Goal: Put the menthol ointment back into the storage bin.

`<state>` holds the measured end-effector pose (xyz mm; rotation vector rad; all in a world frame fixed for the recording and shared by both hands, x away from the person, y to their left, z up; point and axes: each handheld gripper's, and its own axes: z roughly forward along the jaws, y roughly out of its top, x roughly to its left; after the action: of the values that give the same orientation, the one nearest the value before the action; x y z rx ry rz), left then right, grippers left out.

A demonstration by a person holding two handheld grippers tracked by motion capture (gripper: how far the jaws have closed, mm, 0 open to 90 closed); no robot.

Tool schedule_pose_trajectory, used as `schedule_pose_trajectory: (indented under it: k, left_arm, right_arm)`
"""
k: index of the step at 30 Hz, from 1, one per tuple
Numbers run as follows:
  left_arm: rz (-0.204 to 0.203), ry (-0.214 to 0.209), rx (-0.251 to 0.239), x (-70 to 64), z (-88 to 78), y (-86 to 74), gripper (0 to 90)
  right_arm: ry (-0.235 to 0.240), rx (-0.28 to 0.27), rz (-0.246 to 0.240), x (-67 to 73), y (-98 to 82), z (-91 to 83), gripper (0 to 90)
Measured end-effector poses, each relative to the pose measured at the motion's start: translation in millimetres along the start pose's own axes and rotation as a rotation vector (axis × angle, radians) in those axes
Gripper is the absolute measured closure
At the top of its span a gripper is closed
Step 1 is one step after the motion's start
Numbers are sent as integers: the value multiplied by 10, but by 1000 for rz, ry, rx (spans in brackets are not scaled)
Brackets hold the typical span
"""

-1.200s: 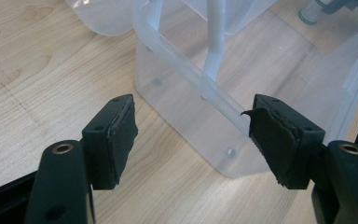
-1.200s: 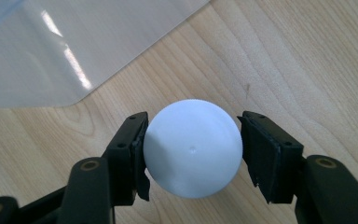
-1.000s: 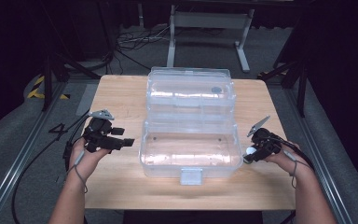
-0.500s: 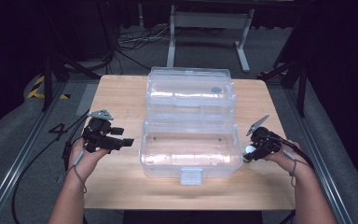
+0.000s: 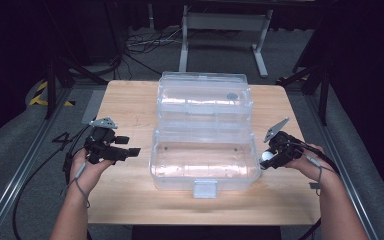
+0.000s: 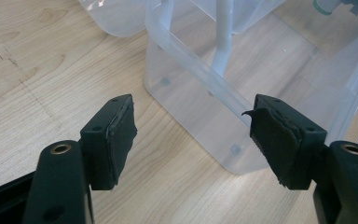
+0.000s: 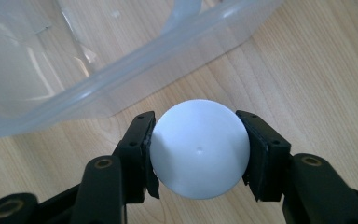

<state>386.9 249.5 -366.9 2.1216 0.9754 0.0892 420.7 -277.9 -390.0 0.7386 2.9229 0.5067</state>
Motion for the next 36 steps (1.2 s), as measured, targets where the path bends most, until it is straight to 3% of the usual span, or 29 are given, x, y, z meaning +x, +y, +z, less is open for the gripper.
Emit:
schedule_pose_trajectory:
  k: [11,26,36]
  left_arm:
    - [-5,7,-8,18,-41,-22,315]
    - [-10,4,-1,24,-31,-31,315]
    - [-15,5,1,27,-33,-40,315]
  right_arm:
    - [14,24,-82,33,65,-162,504]
    - [12,-1,-87,41,124,-438,504]
    - [24,-33,-126,82,187,-567,504]
